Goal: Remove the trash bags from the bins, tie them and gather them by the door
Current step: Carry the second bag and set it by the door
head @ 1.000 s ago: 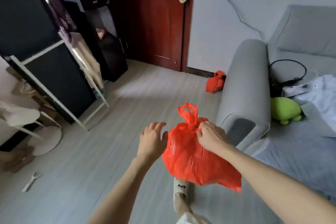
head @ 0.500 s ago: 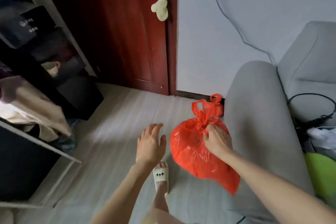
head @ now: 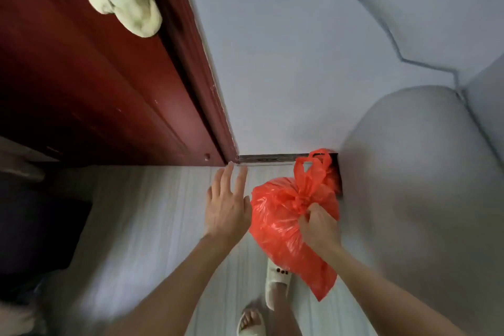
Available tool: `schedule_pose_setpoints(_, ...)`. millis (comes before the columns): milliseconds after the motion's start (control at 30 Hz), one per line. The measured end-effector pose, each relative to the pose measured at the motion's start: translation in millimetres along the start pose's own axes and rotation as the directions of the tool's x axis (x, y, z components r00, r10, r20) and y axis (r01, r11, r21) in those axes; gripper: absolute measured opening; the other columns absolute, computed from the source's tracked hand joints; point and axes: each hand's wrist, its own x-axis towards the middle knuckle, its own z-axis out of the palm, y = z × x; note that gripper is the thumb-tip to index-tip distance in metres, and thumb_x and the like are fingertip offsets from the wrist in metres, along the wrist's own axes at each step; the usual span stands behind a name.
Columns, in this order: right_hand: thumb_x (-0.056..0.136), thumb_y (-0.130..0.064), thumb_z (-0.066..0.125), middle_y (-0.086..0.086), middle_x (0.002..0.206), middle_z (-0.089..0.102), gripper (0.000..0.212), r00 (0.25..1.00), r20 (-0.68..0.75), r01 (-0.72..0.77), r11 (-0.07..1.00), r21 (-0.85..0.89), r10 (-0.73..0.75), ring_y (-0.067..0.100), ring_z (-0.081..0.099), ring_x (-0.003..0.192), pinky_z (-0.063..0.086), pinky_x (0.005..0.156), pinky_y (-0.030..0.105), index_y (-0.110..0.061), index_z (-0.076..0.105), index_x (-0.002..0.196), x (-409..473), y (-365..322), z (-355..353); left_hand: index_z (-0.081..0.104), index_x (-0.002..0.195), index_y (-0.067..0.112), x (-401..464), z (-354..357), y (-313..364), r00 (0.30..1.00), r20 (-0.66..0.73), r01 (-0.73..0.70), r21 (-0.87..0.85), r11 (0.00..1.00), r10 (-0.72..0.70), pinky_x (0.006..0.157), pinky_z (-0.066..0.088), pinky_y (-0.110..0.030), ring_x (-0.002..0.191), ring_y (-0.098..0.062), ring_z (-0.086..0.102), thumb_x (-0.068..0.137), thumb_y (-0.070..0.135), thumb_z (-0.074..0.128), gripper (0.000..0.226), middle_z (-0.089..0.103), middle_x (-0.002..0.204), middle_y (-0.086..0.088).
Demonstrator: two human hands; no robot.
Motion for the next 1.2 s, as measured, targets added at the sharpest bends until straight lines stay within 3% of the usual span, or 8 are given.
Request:
schedule_pose_setpoints(167,0.091,-0.019,0.044,0.015,0.108,0.061,0.020,0.994,-0.065,-0.082,0.995,0.055,0.085,0.032,0.057,0.105,0.043,0.084,0.038,-0.004,0.054,0.099,147.0,16.6,81.2,0.036,0.136,0.012,151.7,106.0,-27.5,0.981,-0.123,-0.126,0.172,0.977,0.148,0.097,0.042,-0.053,0.131,-0.041,0.039,0.067,0.009,0.067,0.076,0.041,0.142,-0.020)
schedule_pose_setpoints(433,0.081,0.001,0.057,0.027,0.086,0.060,0.004,0.857,-0.334,-0.210,0.857,0.470,0.393,0.041,0.058,0.086,0.040,0.078,0.041,0.005,0.056,0.082,322.0,60.3,231.5,0.018,0.144,0.025,297.4,279.6,-81.3,0.895,-0.196,-0.292,0.423,0.858,0.401,0.110,0.015,-0.060,0.137,-0.042,0.004,0.068,0.012,0.063,0.089,0.008,0.150,-0.015)
schedule_pose_setpoints(533,0.074,0.009,0.061,0.027,0.077,0.060,0.007,0.884,-0.338,-0.147,0.880,0.452,0.322,0.042,0.060,0.079,0.032,0.074,0.034,0.005,0.056,0.076,356.2,70.1,280.9,0.016,0.145,0.027,331.9,314.4,-93.5,0.894,-0.226,-0.261,0.439,0.860,0.387,0.111,0.008,-0.060,0.138,-0.041,0.001,0.069,0.015,0.066,0.092,0.005,0.152,-0.012)
schedule_pose_setpoints(633,0.074,0.009,0.058,0.026,0.082,0.062,0.008,0.918,-0.281,-0.150,0.903,0.403,0.279,0.040,0.061,0.084,0.035,0.077,0.035,0.005,0.059,0.081,371.3,75.9,312.4,0.010,0.145,0.027,355.9,333.0,-110.3,0.905,-0.240,-0.223,0.432,0.874,0.350,0.111,0.005,-0.060,0.138,-0.032,-0.012,0.069,0.013,0.066,0.096,-0.016,0.153,-0.007)
schedule_pose_setpoints(800,0.084,-0.002,0.053,0.023,0.100,0.063,0.013,0.958,-0.055,-0.232,0.871,0.434,0.282,0.034,0.057,0.101,0.038,0.086,0.036,0.003,0.058,0.094,369.4,76.9,299.3,-0.019,0.141,0.034,354.3,333.2,-106.0,0.951,-0.156,-0.188,0.396,0.899,0.268,0.113,0.000,-0.056,0.134,-0.030,-0.037,0.074,0.012,0.053,0.101,-0.049,0.140,-0.001)
schedule_pose_setpoints(933,0.087,-0.015,0.051,0.017,0.117,0.061,0.027,0.954,0.149,-0.295,0.894,0.336,0.259,0.031,0.054,0.114,0.039,0.094,0.032,-0.001,0.057,0.110,341.0,68.6,249.9,-0.032,0.133,0.035,330.7,296.7,-79.4,0.985,0.058,-0.171,0.375,0.911,0.161,0.115,0.000,-0.053,0.139,-0.035,-0.025,0.083,0.016,0.042,0.091,-0.033,0.149,-0.010)
schedule_pose_setpoints(1100,0.091,-0.016,0.043,0.010,0.130,0.053,0.037,0.979,0.101,-0.196,0.950,0.244,0.176,0.025,0.047,0.123,0.037,0.104,0.034,-0.011,0.048,0.127,257.9,44.9,152.3,-0.009,0.145,0.028,271.9,201.1,-28.0,0.933,0.308,-0.292,0.338,0.895,0.188,0.116,0.002,-0.052,0.143,-0.031,-0.013,0.091,0.024,0.038,0.072,-0.011,0.156,-0.009)
schedule_pose_setpoints(1200,0.091,-0.018,0.040,0.008,0.128,0.054,0.036,0.994,0.029,-0.109,0.974,0.197,0.105,0.025,0.048,0.121,0.038,0.102,0.035,-0.015,0.049,0.126,187.1,25.6,89.3,0.014,0.145,0.022,219.8,141.6,7.2,0.905,0.340,-0.329,0.172,0.929,0.257,0.117,0.007,-0.044,0.144,-0.024,0.006,0.092,0.025,0.039,0.059,0.012,0.155,-0.005)
